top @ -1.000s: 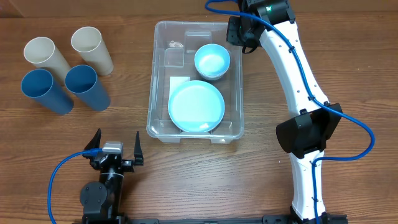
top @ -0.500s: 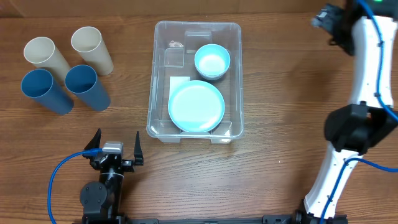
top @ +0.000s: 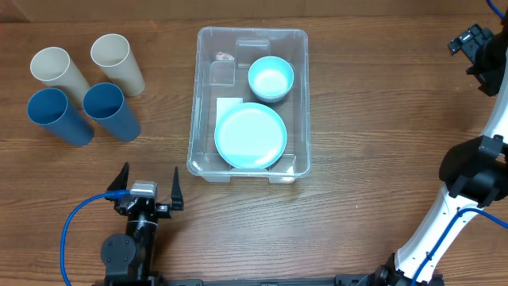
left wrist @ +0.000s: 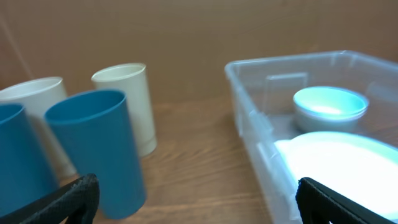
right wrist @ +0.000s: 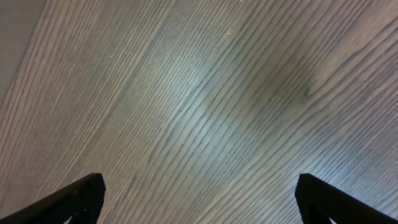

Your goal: Pack container

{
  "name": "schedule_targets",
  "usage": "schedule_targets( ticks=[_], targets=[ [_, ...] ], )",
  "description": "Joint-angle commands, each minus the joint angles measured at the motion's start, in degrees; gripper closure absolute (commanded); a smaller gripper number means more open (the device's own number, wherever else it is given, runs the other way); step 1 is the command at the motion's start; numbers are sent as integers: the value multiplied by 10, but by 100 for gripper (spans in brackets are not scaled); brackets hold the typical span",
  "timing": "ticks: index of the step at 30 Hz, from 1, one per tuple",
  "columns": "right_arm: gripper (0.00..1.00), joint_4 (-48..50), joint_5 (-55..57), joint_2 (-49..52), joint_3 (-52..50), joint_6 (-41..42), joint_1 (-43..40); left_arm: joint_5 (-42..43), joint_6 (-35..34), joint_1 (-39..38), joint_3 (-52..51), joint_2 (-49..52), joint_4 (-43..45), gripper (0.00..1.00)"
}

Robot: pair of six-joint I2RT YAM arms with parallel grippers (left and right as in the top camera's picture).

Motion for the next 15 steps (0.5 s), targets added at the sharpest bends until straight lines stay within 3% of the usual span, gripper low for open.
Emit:
schedule_targets(
  ticks=[1,4,6,9,13,15],
  targets=[
    [0,1,-1,-33,16,3,0,79,-62,5,46,-3,-42,0],
    [0,1,-1,-33,16,3,0,63,-79,5,157,43,-134,0],
    [0,1,-1,-33,16,3,0,28,-104,5,276,129,-196,0],
    [0,1,-1,-33,16,3,0,28,-98,5,500,314,-326,0],
    [0,1,-1,-33,16,3,0,27,-48,5,837,578,-569,0],
    [0,1,-1,-33,16,3,0,30,-49,5,954,673,-635,0]
  ],
)
